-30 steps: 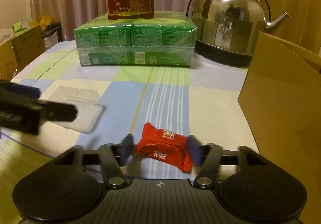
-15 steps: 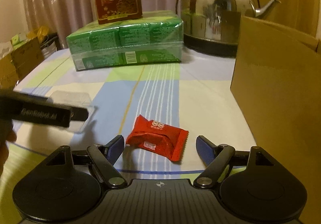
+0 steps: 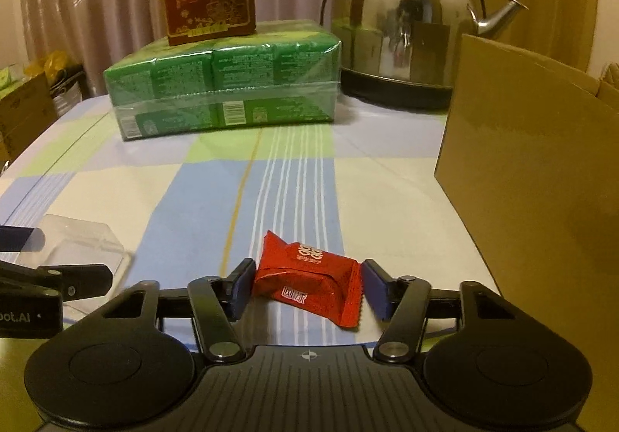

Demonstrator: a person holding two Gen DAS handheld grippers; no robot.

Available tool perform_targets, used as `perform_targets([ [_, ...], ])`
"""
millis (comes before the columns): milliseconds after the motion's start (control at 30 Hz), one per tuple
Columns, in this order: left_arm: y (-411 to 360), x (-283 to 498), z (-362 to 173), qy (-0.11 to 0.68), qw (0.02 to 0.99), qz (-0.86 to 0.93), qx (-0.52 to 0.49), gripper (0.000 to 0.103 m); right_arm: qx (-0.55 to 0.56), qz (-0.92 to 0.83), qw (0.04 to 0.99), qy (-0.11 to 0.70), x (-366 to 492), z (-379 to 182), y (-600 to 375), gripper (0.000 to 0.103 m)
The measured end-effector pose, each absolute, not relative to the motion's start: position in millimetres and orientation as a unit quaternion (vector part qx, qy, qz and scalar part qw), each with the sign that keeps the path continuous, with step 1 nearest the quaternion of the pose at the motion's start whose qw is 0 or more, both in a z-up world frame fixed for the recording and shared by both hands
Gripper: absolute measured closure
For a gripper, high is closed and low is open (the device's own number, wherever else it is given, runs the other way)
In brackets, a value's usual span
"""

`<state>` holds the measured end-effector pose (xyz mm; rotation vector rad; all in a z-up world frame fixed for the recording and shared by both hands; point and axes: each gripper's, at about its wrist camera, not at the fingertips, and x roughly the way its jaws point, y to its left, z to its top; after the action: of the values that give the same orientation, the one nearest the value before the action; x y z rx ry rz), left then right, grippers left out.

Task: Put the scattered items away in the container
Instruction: 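Grasp the clear plastic container with the left tool while the right tool grasps the red packet, then lift and carry the clear container and red packet over the cardboard box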

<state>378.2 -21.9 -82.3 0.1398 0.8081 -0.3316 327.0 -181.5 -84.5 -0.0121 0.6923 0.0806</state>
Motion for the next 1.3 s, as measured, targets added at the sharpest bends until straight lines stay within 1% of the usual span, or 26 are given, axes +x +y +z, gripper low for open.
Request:
perform_targets([
  [33, -22.6, 375.2, -82.2, 0.392, 0.903, -0.161, 0.068, 0.017, -0.007, 0.045, 0.94, 0.339, 324.7, -82.8, -183.3, 0.056],
  [67, -23.3, 371.4, -82.0, 0.393, 0.903, -0.163, 0.068, 0.017, -0.01, 0.049, 0.939, 0.341, 321.9, -81.3, -184.1, 0.061],
  [300, -30.6, 330.4, -79.0, 0.398, 0.898, -0.172, 0.08, 0.017, -0.023, 0.083, 0.929, 0.359, 290.0, -76.1, -189.2, 0.061],
  [500, -30.8, 283.8, -72.5, 0.403, 0.895, -0.174, 0.074, 0.017, -0.056, 0.125, 0.921, 0.365, 233.3, -67.9, -195.8, 0.061],
  [867, -37.2, 214.3, -66.9, 0.422, 0.886, -0.172, 0.081, 0.017, -0.069, 0.134, 0.91, 0.386, 153.6, -56.5, -219.5, 0.061],
  [1000, -36.4, 194.3, -64.4, 0.426, 0.885, -0.169, 0.078, 0.017, -0.069, 0.141, 0.906, 0.393, 135.6, -55.9, -222.8, 0.061],
  [1133, -36.7, 176.8, -65.8, 0.435, 0.882, -0.168, 0.076, 0.017, -0.093, 0.157, 0.897, 0.403, 122.6, -60.1, -220.2, 0.06],
  [1167, -36.8, 173.2, -66.3, 0.437, 0.881, -0.168, 0.073, 0.017, -0.099, 0.16, 0.894, 0.407, 120.4, -62.0, -219.5, 0.056],
  [1200, -37.0, 170.0, -66.4, 0.438, 0.88, -0.168, 0.072, 0.017, -0.101, 0.163, 0.892, 0.409, 117.9, -63.1, -220.0, 0.047],
  [1233, -37.6, 166.8, -66.4, 0.437, 0.88, -0.168, 0.072, 0.017, -0.101, 0.163, 0.892, 0.408, 115.8, -63.8, -220.9, 0.042],
  [1267, -38.5, 164.4, -66.5, 0.437, 0.881, -0.168, 0.074, 0.017, -0.101, 0.162, 0.893, 0.407, 113.3, -64.5, -222.0, 0.03],
  [1300, -39.1, 162.4, -66.6, 0.436, 0.881, -0.168, 0.074, 0.017, -0.099, 0.16, 0.895, 0.405, 110.7, -65.0, -223.6, 0.024],
])
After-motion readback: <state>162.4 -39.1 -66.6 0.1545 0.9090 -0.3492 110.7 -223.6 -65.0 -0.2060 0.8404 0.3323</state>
